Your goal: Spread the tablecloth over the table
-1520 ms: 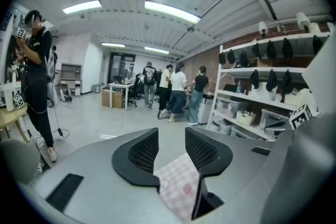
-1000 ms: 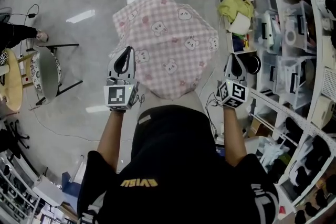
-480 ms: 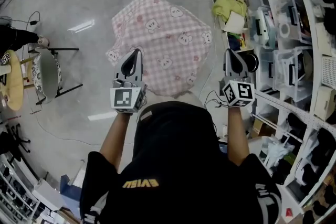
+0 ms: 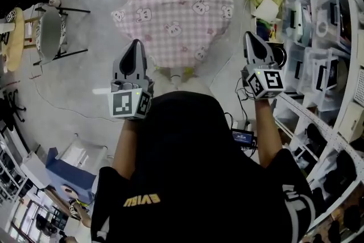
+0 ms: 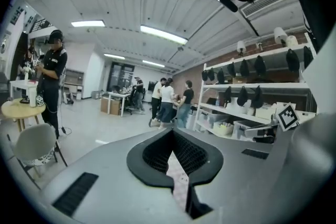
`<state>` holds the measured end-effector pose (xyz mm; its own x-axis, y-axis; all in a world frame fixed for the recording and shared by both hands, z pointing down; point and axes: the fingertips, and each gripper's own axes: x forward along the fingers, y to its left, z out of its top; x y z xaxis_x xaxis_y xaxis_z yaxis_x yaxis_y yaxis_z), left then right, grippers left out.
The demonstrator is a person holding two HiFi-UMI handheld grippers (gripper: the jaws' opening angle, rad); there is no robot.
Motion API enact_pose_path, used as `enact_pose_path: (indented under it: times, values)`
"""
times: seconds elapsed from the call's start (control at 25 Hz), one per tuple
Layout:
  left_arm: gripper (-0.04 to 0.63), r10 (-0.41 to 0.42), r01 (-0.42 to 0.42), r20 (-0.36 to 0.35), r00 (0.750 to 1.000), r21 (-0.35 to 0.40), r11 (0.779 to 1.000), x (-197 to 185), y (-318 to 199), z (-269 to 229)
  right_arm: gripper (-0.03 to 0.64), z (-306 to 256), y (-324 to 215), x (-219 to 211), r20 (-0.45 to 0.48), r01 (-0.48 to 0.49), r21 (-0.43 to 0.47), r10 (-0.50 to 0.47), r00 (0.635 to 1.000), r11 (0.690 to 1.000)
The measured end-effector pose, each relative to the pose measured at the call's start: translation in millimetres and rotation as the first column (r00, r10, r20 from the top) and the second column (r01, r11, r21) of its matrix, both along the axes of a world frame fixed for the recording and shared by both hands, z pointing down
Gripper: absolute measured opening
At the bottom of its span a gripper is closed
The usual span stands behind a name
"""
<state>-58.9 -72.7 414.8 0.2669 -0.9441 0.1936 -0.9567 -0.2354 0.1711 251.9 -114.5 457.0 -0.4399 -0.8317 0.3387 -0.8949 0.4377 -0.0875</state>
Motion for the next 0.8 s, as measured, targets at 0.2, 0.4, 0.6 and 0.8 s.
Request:
enact_pose_path:
  times: [0.2, 0.4, 0.6, 0.8]
  values:
    - [0.018, 0.013, -0.013, -0.004, 1.0, 0.007, 1.0, -22, 13, -13, 0.002, -43, -12, -42, 0.023, 0.061, 0.079, -0.063, 0.998, 0.995]
    - [0.018, 0.087, -0.09, 0.044, 0.995, 0.062, 0.994, -18, 5, -26, 0.002, -77, -12, -60, -0.009, 0.099, 0.148, -0.099, 0.995, 0.984]
    - [0.018, 0.122, -0.126, 0.054, 0.991, 0.092, 0.988, -26, -6, -40, 0.002, -97, -12, -71, -0.024, 0.079, 0.185, -0.076, 0.997, 0.98]
    - [0.018, 0.141, -0.148, 0.062, 0.988, 0.121, 0.982, -33, -11, -49, 0.002, -105, -14, -76, -0.012, 0.04, 0.19, -0.038, 0.999, 0.981]
